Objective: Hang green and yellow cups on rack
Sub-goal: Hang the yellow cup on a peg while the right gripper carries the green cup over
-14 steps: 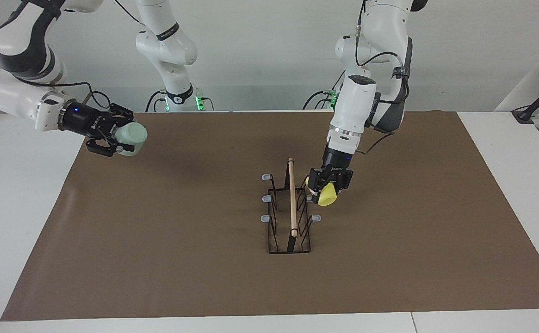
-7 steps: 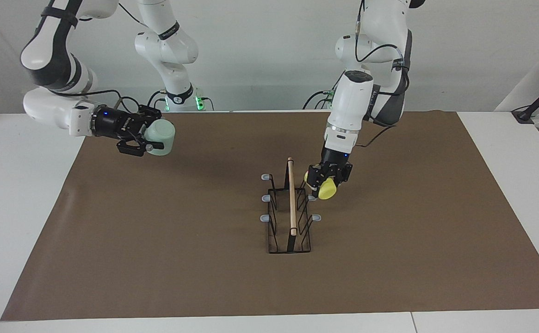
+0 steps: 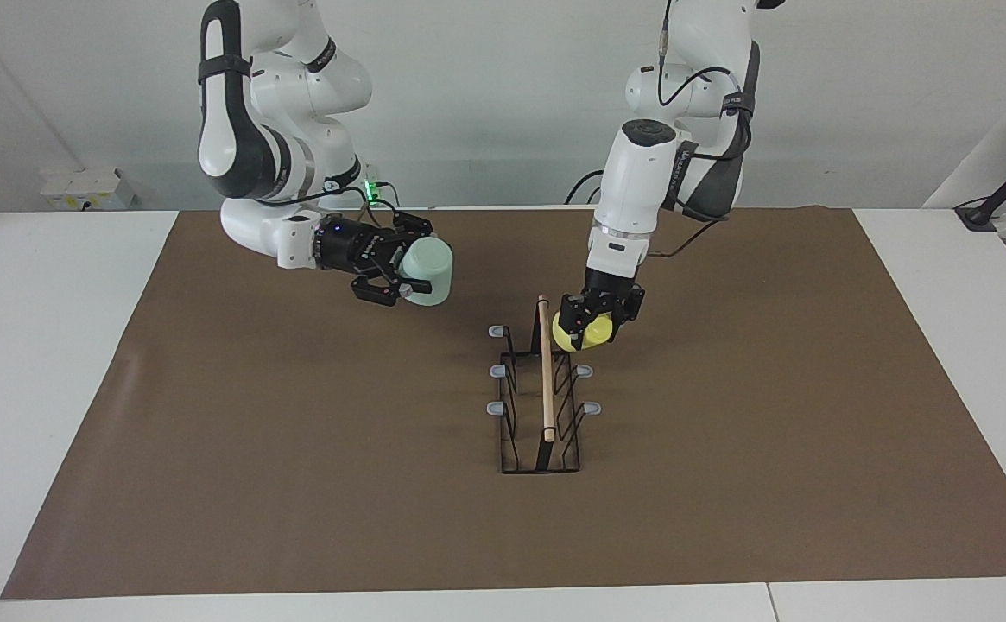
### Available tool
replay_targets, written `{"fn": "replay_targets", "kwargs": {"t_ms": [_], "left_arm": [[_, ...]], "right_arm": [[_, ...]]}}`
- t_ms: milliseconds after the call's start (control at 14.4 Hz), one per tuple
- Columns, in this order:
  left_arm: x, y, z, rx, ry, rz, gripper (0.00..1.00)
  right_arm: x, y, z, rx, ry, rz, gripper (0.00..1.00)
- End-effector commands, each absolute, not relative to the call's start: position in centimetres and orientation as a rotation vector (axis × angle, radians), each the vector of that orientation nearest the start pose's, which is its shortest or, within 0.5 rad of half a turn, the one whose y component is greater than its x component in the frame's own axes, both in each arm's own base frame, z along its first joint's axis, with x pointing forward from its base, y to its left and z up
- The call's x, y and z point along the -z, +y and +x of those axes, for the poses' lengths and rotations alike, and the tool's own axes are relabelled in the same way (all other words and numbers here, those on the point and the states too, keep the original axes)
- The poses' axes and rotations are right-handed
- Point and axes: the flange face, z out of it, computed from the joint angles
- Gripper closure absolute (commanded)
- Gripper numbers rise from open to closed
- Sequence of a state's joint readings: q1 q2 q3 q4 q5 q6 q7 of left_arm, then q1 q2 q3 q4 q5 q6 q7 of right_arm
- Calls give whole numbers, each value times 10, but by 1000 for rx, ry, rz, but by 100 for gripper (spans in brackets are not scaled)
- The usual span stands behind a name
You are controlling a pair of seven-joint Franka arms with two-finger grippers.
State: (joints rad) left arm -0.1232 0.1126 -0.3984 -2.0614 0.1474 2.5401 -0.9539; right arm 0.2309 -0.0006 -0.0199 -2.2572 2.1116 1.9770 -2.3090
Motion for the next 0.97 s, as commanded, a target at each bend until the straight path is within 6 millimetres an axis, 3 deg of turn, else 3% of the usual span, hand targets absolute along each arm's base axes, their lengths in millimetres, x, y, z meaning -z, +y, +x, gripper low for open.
{"fn": "replay_targets", "kwargs": {"t_ms": [0,70,139,278,418,626,905], "left_arm": [[-428,-293,514,534,-537,-3227,55],[-428,-295,513,533,-535,-3229,18],[-428,-295,513,533,-535,-3229,0],[-430,-295,515,533,-536,-3229,0],[-435,-294,520,543,-524,-3231,0],[-446,-286,527,459,-303,-3191,0],[-458,-254,542,313,-63,-3127,0]], "right_arm": [[-393,189,521,1577,-788,-1492,100],[-390,204,516,1585,-775,-1495,100],[-384,217,512,1593,-753,-1506,100],[-367,238,507,1620,-735,-1510,100],[-347,245,509,1636,-742,-1484,100],[-303,249,516,1654,-758,-1415,100],[-289,251,513,1652,-783,-1435,100]]}}
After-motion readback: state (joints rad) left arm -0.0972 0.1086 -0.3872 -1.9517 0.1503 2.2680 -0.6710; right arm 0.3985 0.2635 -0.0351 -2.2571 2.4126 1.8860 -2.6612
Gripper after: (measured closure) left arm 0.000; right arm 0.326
